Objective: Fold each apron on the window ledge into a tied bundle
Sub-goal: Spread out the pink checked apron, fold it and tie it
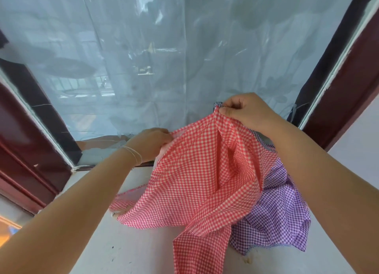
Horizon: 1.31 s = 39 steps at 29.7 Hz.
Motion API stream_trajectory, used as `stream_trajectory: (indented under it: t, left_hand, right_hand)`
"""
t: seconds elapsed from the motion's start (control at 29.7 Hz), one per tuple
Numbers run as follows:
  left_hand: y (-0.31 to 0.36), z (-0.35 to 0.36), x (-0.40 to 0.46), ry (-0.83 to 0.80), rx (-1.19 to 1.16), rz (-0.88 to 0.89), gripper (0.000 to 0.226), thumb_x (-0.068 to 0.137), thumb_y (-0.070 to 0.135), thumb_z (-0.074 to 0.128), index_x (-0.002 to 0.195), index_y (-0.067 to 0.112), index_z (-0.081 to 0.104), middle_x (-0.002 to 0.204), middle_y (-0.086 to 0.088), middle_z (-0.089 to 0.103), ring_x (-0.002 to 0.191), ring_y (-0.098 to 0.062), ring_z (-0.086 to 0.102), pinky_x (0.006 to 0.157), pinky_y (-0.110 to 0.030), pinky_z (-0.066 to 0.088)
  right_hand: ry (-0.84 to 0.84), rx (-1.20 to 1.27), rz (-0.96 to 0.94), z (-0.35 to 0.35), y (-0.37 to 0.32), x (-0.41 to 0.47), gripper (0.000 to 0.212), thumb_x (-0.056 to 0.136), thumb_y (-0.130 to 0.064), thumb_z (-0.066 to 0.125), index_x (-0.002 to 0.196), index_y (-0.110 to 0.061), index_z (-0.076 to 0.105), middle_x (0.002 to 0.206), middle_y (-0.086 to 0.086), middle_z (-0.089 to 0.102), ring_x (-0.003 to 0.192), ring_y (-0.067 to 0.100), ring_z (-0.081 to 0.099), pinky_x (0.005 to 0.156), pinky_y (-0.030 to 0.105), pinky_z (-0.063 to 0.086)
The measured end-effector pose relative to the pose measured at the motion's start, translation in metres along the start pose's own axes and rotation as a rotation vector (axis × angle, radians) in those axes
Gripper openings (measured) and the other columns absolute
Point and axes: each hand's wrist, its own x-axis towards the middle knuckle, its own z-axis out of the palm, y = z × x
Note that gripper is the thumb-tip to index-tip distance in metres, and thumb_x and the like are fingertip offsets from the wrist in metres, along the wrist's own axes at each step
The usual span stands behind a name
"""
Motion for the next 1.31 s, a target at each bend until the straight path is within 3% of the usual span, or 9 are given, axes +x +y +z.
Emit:
stream_trajectory:
  t: [0.24, 0.37, 0.54, 0.74, 0.81, 0.97, 1.08, 1.21, 1.31]
  left_hand:
    - [-0.014, -0.049, 0.015, 0.122, 0.01, -0.098, 0.015, 0.09, 0.01, 0.051, 0.089, 0.013, 0.066, 0.09, -0.005, 0.057, 0.086, -0.024, 0.054, 0.075, -0.03, 0.042]
    - [-0.014, -0.055, 0.015, 0.11, 0.038, -0.216, 0.04, 0.078, 0.04, 0.042, 0.102, 0.022, 0.068, 0.101, 0.001, 0.06, 0.095, -0.025, 0.056, 0.082, -0.03, 0.044]
    - [-0.027, -0.057, 0.01, 0.287, 0.26, -0.363, 0.04, 0.091, 0.005, 0.048, 0.116, 0.031, 0.065, 0.124, 0.004, 0.059, 0.117, -0.021, 0.051, 0.096, -0.031, 0.041]
    - [-0.006, -0.04, 0.015, 0.161, -1.084, -0.559, 0.032, 0.087, -0.01, 0.056, 0.115, 0.003, 0.067, 0.125, -0.009, 0.061, 0.102, -0.028, 0.064, 0.083, -0.035, 0.057]
    - [0.009, -0.026, 0.017, 0.172, -1.24, -0.575, 0.04, 0.09, 0.007, 0.063, 0.129, 0.002, 0.056, 0.134, -0.011, 0.056, 0.109, -0.028, 0.062, 0.089, -0.04, 0.055]
    - [0.058, -0.006, 0.028, 0.28, -0.962, -0.508, 0.081, 0.079, 0.049, 0.069, 0.144, 0.011, 0.038, 0.142, -0.008, 0.044, 0.124, -0.029, 0.05, 0.105, -0.044, 0.043]
    - [0.073, 0.004, 0.035, 0.424, -0.782, -0.436, 0.074, 0.083, 0.048, 0.066, 0.143, 0.015, 0.039, 0.141, -0.003, 0.034, 0.122, -0.023, 0.048, 0.109, -0.043, 0.038]
    - [0.08, 0.003, 0.046, 0.571, -0.582, -0.421, 0.041, 0.094, 0.047, 0.045, 0.116, 0.016, 0.062, 0.12, 0.001, 0.049, 0.092, -0.02, 0.06, 0.082, -0.036, 0.049]
    - [0.078, -0.004, 0.053, 0.628, -0.467, -0.458, 0.033, 0.098, 0.031, 0.036, 0.092, 0.012, 0.063, 0.105, -0.002, 0.052, 0.076, -0.022, 0.055, 0.067, -0.032, 0.041]
  right_hand:
    - [0.342, 0.037, -0.226, -0.051, -0.061, 0.028, 0.006, 0.09, -0.018, 0.064, 0.085, -0.017, 0.067, 0.072, -0.015, 0.059, 0.053, -0.016, 0.05, 0.058, 0.001, 0.035]
    - [0.336, -0.024, -0.3, -0.06, -0.078, 0.029, 0.006, 0.09, -0.016, 0.064, 0.084, -0.018, 0.065, 0.069, -0.016, 0.056, 0.053, -0.016, 0.05, 0.058, 0.002, 0.035]
    - [0.348, -0.022, -0.303, -0.068, -0.075, 0.027, 0.006, 0.09, -0.017, 0.064, 0.085, -0.017, 0.067, 0.07, -0.014, 0.057, 0.053, -0.015, 0.05, 0.056, 0.002, 0.035]
    - [0.315, -0.031, -0.261, -0.06, -0.068, 0.029, 0.008, 0.09, -0.018, 0.064, 0.083, -0.016, 0.067, 0.07, -0.014, 0.058, 0.052, -0.015, 0.05, 0.056, 0.002, 0.036]
    - [0.302, -0.015, -0.257, -0.057, -0.067, 0.028, 0.007, 0.091, -0.019, 0.064, 0.085, -0.018, 0.067, 0.072, -0.014, 0.059, 0.054, -0.012, 0.052, 0.056, 0.001, 0.037]
    - [0.275, 0.002, -0.25, -0.05, -0.065, 0.026, 0.007, 0.091, -0.021, 0.064, 0.09, -0.017, 0.069, 0.076, -0.014, 0.061, 0.066, -0.005, 0.055, 0.06, 0.001, 0.039]
    - [0.267, 0.023, -0.255, -0.045, -0.063, 0.021, 0.006, 0.09, -0.021, 0.065, 0.088, -0.017, 0.069, 0.075, -0.015, 0.062, 0.065, -0.006, 0.055, 0.06, 0.001, 0.039]
    - [0.241, 0.037, -0.27, -0.043, -0.06, 0.013, 0.005, 0.091, -0.022, 0.065, 0.086, -0.022, 0.067, 0.076, -0.017, 0.062, 0.062, -0.01, 0.056, 0.062, 0.001, 0.041]
    - [0.244, 0.019, -0.279, -0.044, -0.058, 0.009, 0.006, 0.09, -0.021, 0.065, 0.085, -0.021, 0.067, 0.075, -0.016, 0.062, 0.06, -0.012, 0.055, 0.062, 0.002, 0.041]
